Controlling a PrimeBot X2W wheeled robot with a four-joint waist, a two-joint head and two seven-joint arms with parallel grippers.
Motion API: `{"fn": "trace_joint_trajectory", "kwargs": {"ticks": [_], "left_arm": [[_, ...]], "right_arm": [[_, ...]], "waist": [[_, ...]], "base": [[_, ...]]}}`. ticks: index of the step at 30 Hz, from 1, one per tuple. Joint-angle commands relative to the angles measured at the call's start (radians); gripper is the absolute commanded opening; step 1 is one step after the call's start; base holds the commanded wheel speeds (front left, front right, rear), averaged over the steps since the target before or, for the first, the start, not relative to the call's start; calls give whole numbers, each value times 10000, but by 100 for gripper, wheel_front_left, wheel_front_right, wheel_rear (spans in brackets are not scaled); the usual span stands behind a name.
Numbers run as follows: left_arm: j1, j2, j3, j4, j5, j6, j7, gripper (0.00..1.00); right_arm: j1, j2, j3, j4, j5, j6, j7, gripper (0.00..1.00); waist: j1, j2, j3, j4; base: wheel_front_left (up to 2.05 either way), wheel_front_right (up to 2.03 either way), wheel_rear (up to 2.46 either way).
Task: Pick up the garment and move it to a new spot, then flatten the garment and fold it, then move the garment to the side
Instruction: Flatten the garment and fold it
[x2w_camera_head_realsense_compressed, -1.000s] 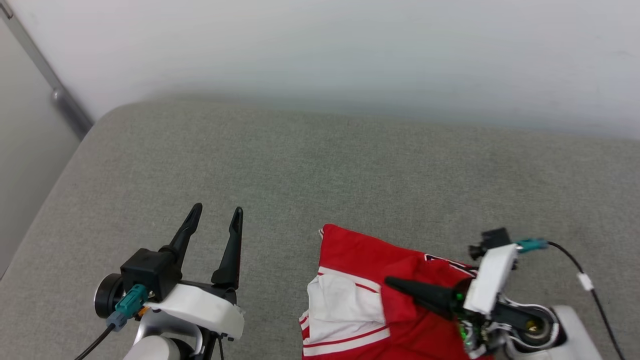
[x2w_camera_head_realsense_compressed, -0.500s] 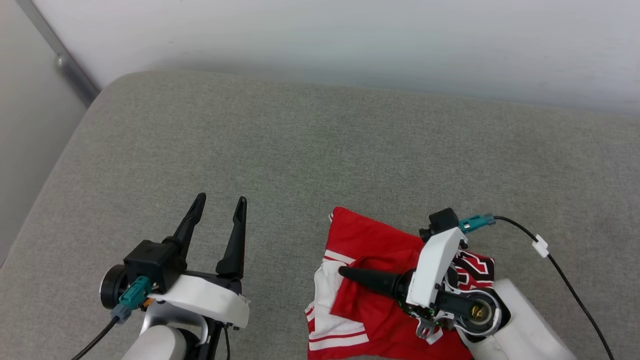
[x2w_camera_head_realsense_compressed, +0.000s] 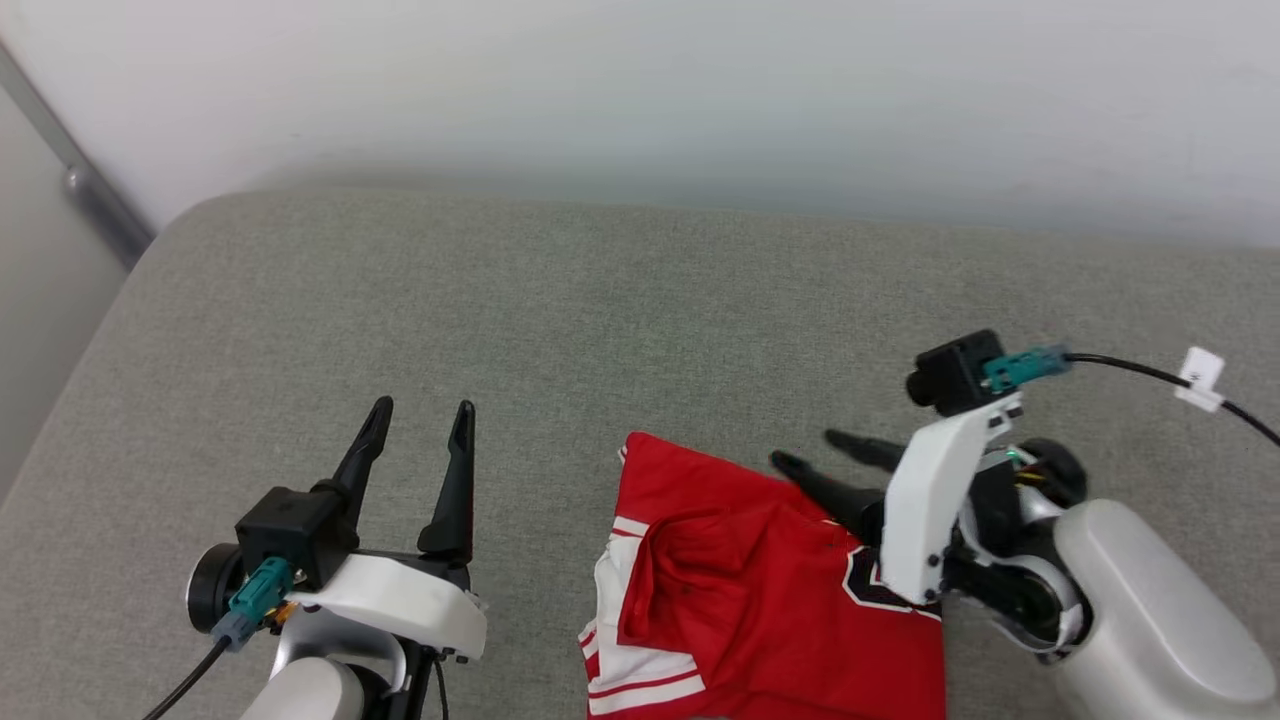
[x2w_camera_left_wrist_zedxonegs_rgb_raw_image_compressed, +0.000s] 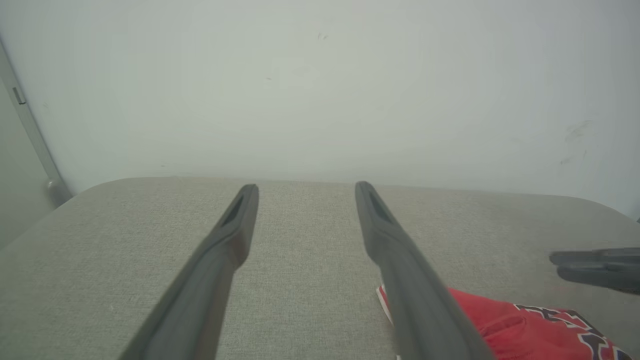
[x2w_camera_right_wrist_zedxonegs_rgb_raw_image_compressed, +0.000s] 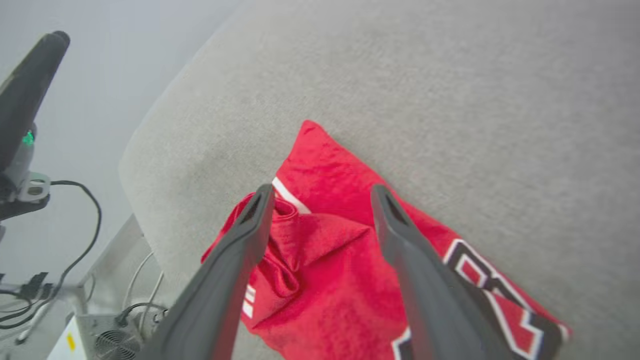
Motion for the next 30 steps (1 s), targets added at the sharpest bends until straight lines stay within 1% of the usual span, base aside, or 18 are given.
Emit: {"fn": "trace_joint_trajectory", "kwargs": {"ticks": [1, 5, 9, 12, 16, 19, 23, 30], "left_arm": [[142, 34, 7, -16, 0, 42, -17, 100], [245, 63, 82, -30, -33, 173, -72, 100], [340, 106, 173, 49, -82, 190, -164, 100], [372, 108, 207, 156, -97, 151, -243, 100], [440, 111, 262, 362, -145, 134, -360, 100], [503, 120, 282, 517, -158, 115, -406, 100], [621, 101, 260, 724, -176, 80, -474, 100], [795, 92, 165, 1061, -213, 35, -514, 100]], "right_arm": [[256, -129, -199, -68, -466, 0, -243, 100], [900, -338, -1589, -535, -2421, 0, -1033, 100], [1907, -164, -3229, -1359, -4123, -1, -1704, 100], [2743, 177, -4341, -2097, -4956, 0, -2285, 100], [3647, 689, -5369, -3031, -5690, 0, -3262, 100], [4269, 1101, -5742, -3532, -5864, -1, -3949, 100], [5077, 1456, -5807, -3868, -6024, -1, -4667, 100], [5806, 1691, -5629, -3806, -6273, -1, -5194, 100]], "waist": [[0, -1, -101, -116], [0, -1, -229, -343], [0, -1, -317, -543], [0, -1, -384, -629], [0, -1, -479, -750], [0, -1, -567, -809], [0, -1, -773, -866], [0, -1, -997, -989]], "base": [[0, 0, 0], [0, 0, 0], [0, 0, 0], [0, 0, 0], [0, 0, 0], [0, 0, 0], [0, 0, 0], [0, 0, 0]]}}
